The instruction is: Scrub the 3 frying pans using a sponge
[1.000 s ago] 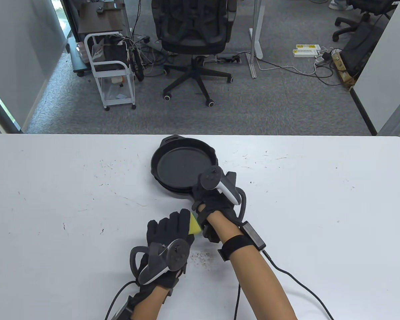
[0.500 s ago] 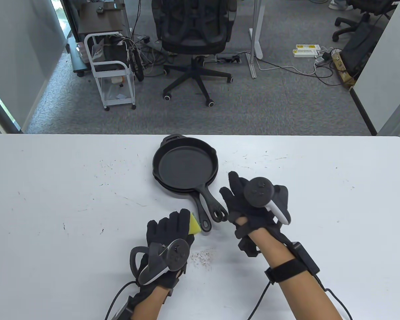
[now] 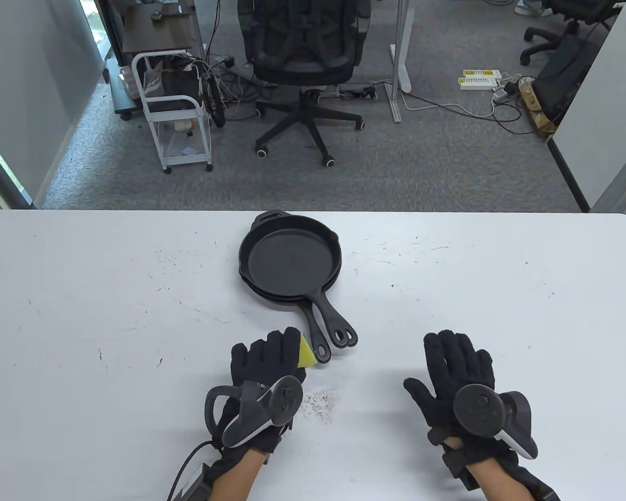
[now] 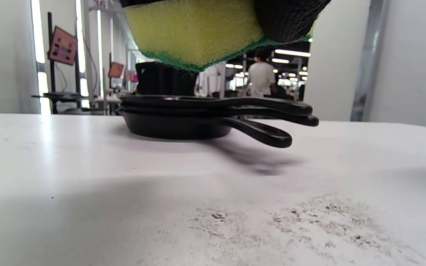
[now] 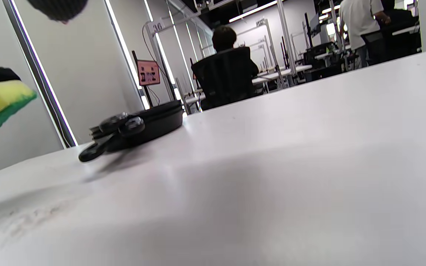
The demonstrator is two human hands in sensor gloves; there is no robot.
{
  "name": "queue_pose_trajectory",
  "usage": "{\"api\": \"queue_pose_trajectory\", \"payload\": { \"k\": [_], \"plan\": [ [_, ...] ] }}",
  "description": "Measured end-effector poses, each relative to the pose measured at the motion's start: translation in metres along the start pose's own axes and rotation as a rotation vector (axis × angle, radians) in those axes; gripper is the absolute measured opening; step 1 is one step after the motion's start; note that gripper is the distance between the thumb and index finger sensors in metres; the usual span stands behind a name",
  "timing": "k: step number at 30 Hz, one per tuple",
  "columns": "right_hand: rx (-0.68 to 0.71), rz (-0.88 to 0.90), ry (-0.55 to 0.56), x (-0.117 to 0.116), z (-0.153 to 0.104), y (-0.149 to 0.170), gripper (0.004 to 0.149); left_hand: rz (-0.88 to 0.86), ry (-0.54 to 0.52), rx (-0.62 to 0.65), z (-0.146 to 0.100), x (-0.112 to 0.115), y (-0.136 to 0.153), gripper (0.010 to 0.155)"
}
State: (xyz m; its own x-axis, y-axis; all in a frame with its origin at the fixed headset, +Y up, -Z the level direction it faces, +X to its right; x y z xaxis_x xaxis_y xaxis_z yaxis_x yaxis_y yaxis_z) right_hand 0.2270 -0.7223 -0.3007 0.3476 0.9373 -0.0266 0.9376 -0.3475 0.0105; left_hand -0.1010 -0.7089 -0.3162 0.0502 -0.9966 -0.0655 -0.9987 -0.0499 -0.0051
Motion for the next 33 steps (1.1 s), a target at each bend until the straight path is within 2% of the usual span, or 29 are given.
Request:
{"api": "queue_pose_trajectory", "payload": {
  "k": [1,3,5,9,18,22,25,30,33],
  "plan": [
    [-0.043,-0.027,-0.086,-0.008,0.001,0.005,0.089,0.007,0.007,-0.009,-0.001,0.003,0.002,0.074],
    [-0.043,-0.054,-0.146,-0.014,0.001,0.006,0.09,0.001,0.024,-0.016,-0.002,0.007,0.005,0.074],
    [-0.001,-0.056,-0.09,-0.013,0.0,0.0,0.09,-0.025,0.032,-0.016,-0.003,0.011,0.007,0.075],
    [0.018,-0.062,-0.113,-0.02,-0.004,-0.008,0.089,-0.078,0.095,-0.015,-0.003,0.019,0.013,0.075],
    [0.029,-0.058,-0.119,-0.026,-0.011,-0.012,0.089,-0.029,0.17,0.032,-0.003,0.026,0.008,0.081],
    [0.024,-0.049,-0.141,-0.03,-0.009,-0.011,0.089,-0.025,0.295,0.094,-0.002,0.042,0.003,0.078],
    [0.014,-0.049,-0.16,-0.033,-0.008,-0.009,0.089,0.024,0.433,0.114,-0.002,0.063,-0.001,0.08],
    [0.011,-0.042,-0.174,-0.034,-0.007,-0.008,0.088,0.017,0.522,0.135,-0.001,0.077,-0.003,0.086],
    [0.012,-0.04,-0.185,-0.035,-0.008,-0.008,0.088,0.006,0.51,0.142,-0.001,0.076,-0.003,0.09]
  ]
}}
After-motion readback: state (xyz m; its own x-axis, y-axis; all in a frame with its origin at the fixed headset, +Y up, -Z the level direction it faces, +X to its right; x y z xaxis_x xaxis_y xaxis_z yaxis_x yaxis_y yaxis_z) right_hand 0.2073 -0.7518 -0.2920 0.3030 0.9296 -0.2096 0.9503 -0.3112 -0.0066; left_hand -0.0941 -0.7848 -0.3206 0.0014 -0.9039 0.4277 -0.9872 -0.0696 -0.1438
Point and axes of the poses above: the tracker on the back of each hand, its own y axis roughly to the little-finger side, its own z axis roughly from the wrist to the fingertips, x = y × z, the point moved 5 cm from there along z, roughly from the wrist to the fingertips, and after that the axes turned 12 degrees about -x, right-handed, at the moved point
